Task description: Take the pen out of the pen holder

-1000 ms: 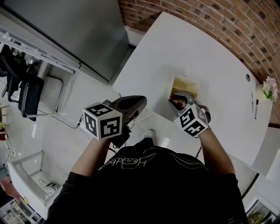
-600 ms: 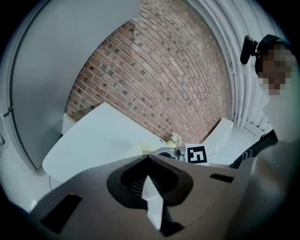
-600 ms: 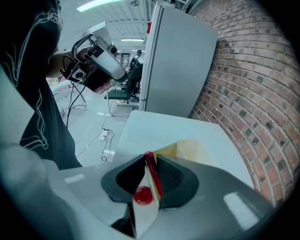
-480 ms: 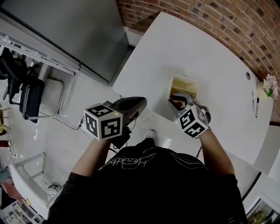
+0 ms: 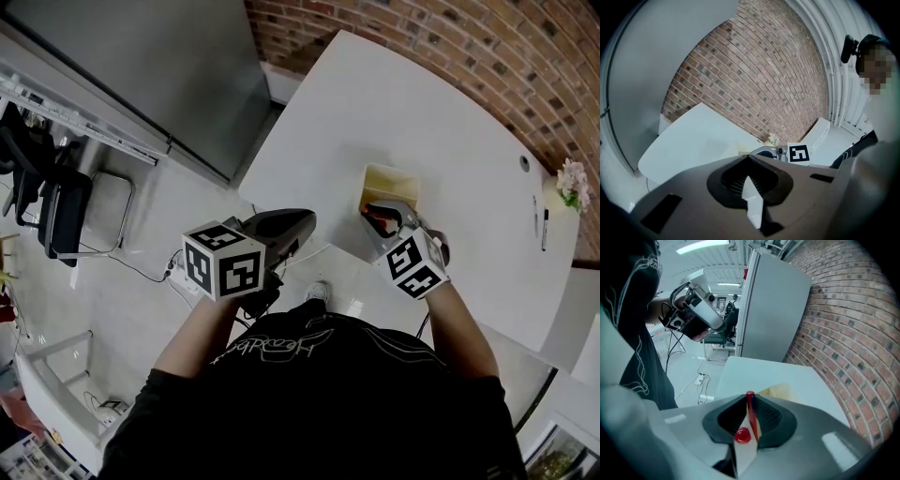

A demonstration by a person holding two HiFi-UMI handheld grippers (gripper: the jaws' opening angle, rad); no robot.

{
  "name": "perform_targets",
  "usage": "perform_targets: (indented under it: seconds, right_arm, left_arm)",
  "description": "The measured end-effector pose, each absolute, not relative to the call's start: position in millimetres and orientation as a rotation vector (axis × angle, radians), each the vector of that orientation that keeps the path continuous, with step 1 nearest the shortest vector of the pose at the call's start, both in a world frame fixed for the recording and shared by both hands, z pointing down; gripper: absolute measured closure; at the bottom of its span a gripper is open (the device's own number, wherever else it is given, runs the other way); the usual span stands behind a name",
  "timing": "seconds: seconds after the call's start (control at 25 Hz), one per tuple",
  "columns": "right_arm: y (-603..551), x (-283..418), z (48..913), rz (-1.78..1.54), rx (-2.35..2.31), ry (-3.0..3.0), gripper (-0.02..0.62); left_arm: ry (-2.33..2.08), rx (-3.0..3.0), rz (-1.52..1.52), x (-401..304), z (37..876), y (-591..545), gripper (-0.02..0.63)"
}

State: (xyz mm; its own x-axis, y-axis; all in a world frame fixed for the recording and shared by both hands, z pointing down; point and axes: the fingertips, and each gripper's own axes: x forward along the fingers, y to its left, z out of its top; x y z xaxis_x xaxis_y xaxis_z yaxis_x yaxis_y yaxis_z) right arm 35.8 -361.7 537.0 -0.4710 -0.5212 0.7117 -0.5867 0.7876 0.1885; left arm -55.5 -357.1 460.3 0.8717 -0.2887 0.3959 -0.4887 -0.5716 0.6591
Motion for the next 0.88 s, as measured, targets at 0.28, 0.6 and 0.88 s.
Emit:
perform_targets:
  seconds: [0.28,0.6,0.88]
  right_arm:
    - [-363,39,528,0.094,0.86,-2.182,0.538]
    - [-362,42,515,0.045,0.913,-2.197,0.543]
    - [-360,46,489,-0.008,1.005,-2.235,0.545]
  left_arm:
    - [-0.568,2.224,0.303,-56,454,-351,0.603]
    - [-0.596,2.23,0.308,-56,448,-334,0.603]
    - [-0.613,2.25,0.32,-53,433,-312,0.603]
